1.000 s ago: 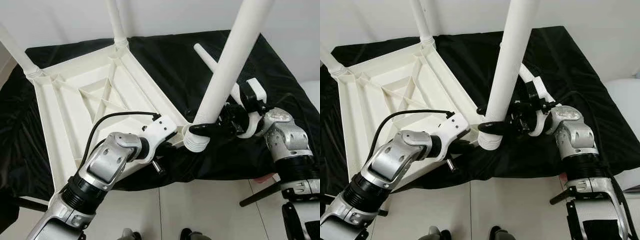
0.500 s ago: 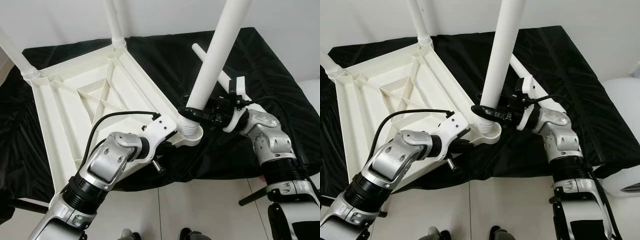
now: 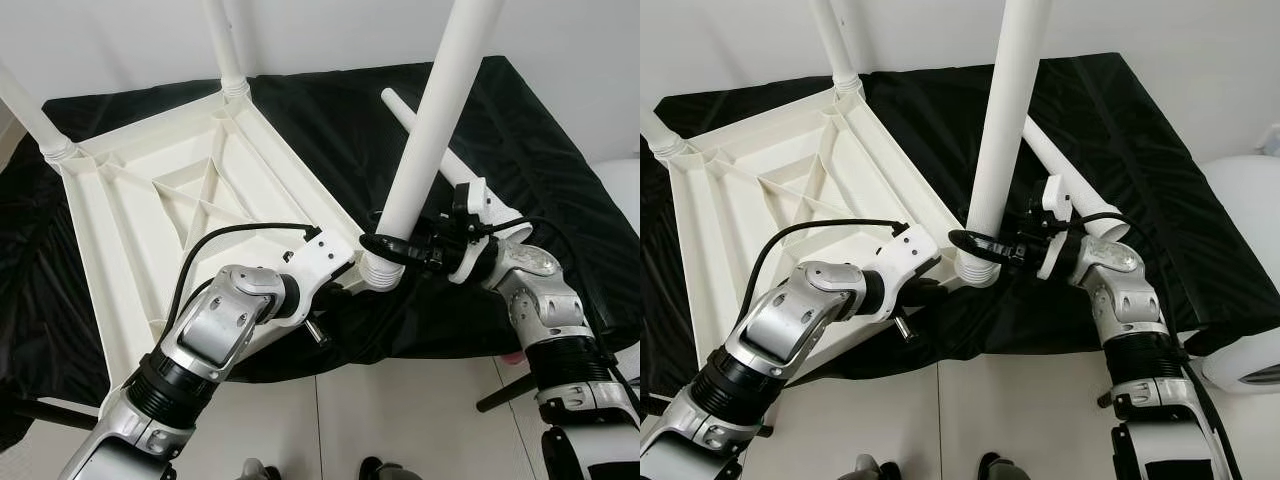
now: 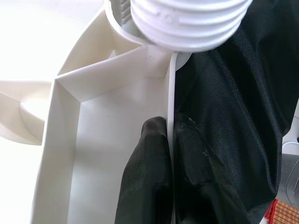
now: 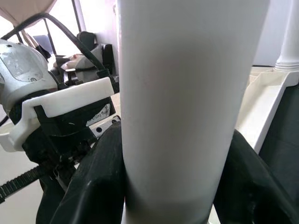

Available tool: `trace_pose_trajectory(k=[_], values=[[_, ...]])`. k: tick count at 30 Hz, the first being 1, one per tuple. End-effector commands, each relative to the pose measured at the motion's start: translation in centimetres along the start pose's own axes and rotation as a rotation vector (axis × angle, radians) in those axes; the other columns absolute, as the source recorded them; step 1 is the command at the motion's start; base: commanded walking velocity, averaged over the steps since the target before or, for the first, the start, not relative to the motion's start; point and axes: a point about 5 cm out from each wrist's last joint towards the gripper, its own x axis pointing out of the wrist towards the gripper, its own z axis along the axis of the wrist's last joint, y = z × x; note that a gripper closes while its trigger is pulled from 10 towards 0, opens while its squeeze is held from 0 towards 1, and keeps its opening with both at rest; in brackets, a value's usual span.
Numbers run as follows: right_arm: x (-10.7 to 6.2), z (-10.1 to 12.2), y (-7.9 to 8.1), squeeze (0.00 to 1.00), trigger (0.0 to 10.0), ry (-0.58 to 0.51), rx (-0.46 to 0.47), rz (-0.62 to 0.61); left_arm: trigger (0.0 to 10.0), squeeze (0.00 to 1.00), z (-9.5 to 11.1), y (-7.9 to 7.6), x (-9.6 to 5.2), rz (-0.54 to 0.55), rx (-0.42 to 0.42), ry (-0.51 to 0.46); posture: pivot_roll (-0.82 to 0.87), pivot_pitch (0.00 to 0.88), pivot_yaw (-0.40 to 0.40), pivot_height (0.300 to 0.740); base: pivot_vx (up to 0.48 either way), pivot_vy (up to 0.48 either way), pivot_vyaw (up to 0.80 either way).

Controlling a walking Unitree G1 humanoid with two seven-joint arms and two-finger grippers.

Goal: Building children table

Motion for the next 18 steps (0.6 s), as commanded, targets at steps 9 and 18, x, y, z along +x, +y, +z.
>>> trace_pose_trajectory(k=[9,18], values=[[0.5,-1.9,-0.2,0.0,10.0,0.072,0.027,-0.094,10.0,0.0,-0.8,0.8,0.1,0.084,-0.036,0.027,-0.04,0.206,0.066,0.74,0.0,0.0,0.0],[1.8,-2.9,0.4,0.0,10.0,0.074,0.059,-0.081,10.0,0.0,-0.7,0.9,0.1,0.092,-0.035,0.024,-0.03,0.208,0.062,0.74,0.0,0.0,0.0]])
